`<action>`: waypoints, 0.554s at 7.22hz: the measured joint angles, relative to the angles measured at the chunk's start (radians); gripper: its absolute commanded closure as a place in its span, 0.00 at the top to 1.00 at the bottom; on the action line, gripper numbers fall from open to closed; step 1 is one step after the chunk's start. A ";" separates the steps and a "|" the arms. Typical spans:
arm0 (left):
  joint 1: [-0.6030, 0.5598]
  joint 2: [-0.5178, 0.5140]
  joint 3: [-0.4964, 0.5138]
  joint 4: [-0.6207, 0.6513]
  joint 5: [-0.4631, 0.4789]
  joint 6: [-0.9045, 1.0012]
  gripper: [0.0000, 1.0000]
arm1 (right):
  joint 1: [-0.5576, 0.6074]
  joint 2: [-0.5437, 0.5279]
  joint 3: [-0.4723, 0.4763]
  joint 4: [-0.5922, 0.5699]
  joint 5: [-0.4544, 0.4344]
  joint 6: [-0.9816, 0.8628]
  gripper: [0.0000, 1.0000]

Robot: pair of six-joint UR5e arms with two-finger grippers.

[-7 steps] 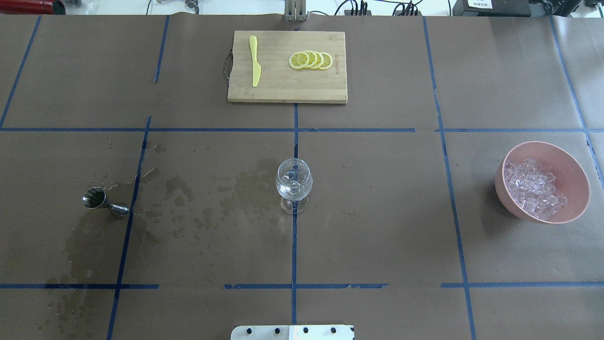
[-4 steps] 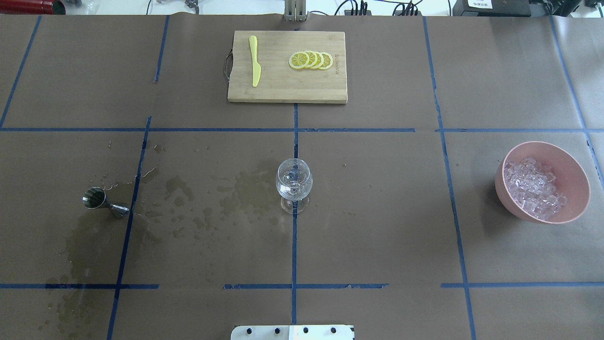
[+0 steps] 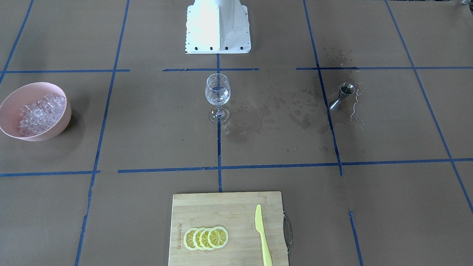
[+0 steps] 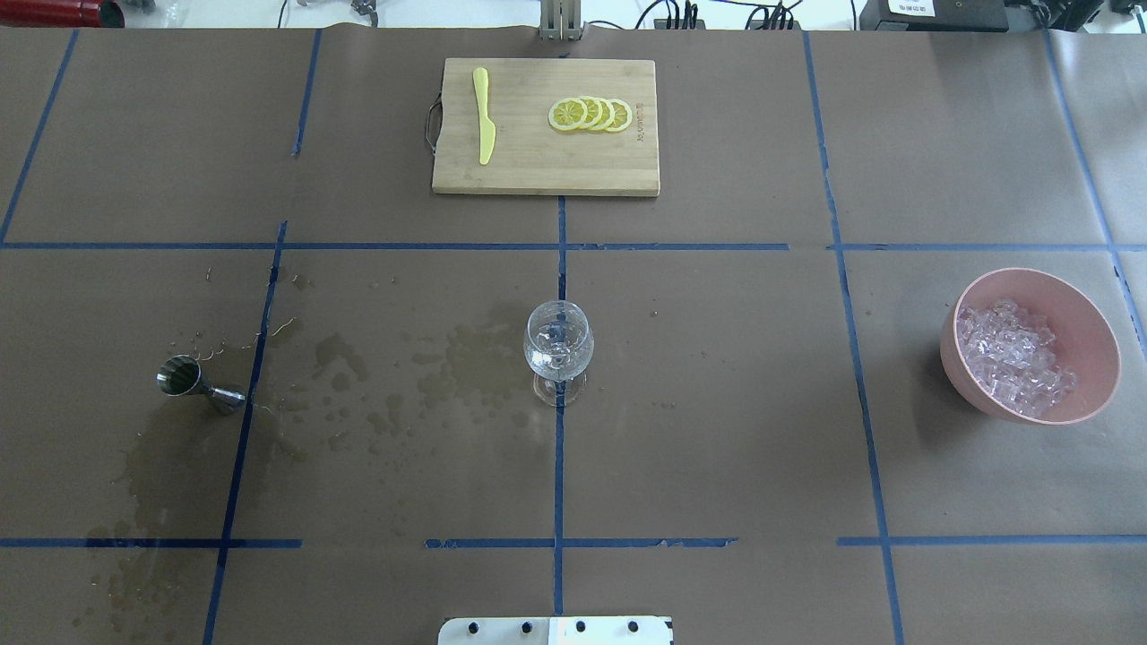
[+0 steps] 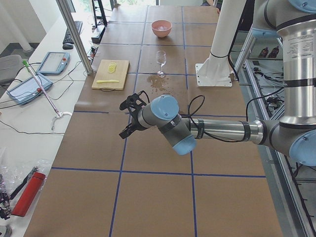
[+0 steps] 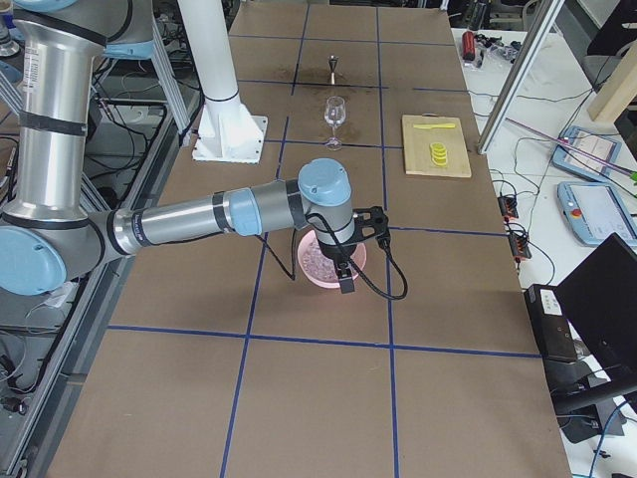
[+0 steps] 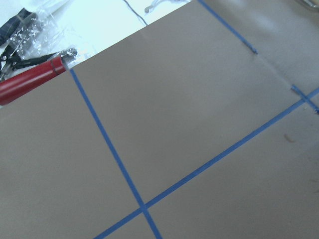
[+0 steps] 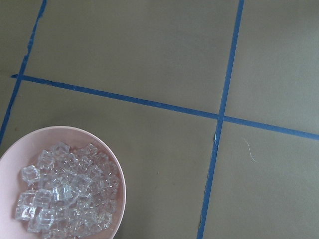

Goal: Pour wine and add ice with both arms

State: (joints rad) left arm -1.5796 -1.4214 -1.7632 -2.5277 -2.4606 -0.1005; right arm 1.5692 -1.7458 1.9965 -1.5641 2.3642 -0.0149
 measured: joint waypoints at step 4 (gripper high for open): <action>0.337 0.012 -0.110 -0.185 0.323 -0.474 1.00 | 0.000 -0.001 0.010 0.000 0.001 0.002 1.00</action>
State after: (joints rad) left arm -1.2429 -1.4090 -1.8727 -2.7127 -2.1379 -0.5746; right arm 1.5693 -1.7470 2.0062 -1.5644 2.3648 -0.0132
